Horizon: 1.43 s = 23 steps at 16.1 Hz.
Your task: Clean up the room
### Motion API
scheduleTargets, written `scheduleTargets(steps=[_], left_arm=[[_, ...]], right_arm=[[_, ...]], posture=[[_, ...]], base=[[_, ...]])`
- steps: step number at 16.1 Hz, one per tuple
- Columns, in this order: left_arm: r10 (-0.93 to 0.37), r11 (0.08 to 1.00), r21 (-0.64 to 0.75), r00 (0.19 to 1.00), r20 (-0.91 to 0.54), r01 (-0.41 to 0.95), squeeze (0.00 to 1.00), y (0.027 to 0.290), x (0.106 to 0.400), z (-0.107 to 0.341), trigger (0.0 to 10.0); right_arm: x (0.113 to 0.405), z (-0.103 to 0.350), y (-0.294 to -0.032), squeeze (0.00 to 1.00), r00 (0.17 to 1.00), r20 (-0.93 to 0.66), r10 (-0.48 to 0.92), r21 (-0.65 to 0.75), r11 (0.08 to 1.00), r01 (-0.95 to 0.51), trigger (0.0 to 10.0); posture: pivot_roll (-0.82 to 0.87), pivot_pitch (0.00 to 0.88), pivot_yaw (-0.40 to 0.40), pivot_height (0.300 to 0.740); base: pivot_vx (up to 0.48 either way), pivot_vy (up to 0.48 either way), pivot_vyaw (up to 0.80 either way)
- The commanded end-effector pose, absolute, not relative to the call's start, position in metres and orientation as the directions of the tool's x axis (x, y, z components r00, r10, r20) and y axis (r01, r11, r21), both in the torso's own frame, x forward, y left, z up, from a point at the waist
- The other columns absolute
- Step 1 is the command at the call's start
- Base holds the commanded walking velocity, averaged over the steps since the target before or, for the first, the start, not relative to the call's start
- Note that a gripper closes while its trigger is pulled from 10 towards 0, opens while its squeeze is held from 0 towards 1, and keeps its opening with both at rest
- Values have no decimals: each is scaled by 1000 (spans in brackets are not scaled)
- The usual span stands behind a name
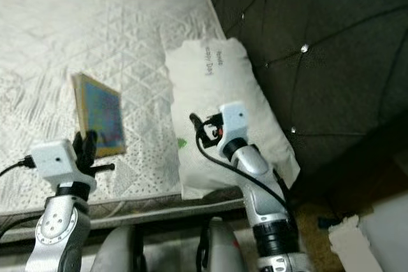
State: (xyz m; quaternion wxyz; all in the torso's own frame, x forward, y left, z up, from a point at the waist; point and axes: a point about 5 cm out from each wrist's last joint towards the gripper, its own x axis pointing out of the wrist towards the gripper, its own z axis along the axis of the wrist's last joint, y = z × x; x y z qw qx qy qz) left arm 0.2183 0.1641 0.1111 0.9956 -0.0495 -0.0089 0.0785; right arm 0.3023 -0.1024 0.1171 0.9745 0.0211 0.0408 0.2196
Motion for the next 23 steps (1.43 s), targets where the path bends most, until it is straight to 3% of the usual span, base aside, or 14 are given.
scheduleTargets(steps=[1, 8, 17, 20, 23], left_arm=[[178, 980, -96, 984, 20, -176, 0, 167, 220, 113, 10000], [181, 979, -99, 983, 18, -178, 0, 160, 234, 111, 10000], [266, 914, -318, 964, -4, -253, 0, 173, 259, 116, 10000], [246, 903, -359, 969, -18, -236, 0, 172, 271, 118, 10000], [170, 878, -447, 984, -45, -173, 0, 162, 287, 121, 10000]], right_arm=[[300, 117, -102, 0, 898, -64, 435, 67, 900, -431, 10000], [301, 117, -103, 0, 894, -71, 443, 66, 896, -439, 10000], [302, 118, -104, 0, 894, -77, 440, 69, 897, -436, 10000], [303, 119, -104, 0, 897, -73, 436, 68, 899, -432, 10000], [303, 121, -108, 0, 905, -67, 419, 54, 908, -416, 10000]], posture=[[-34, 106, -91, 660], [-46, 129, -100, 580], [-60, 133, -107, 580], [-65, 134, -109, 550], [-90, 134, -116, 550]], base=[[0, 0, 0], [0, 0, 0], [0, 0, 0], [0, 0, 0], [0, 0, 0]])
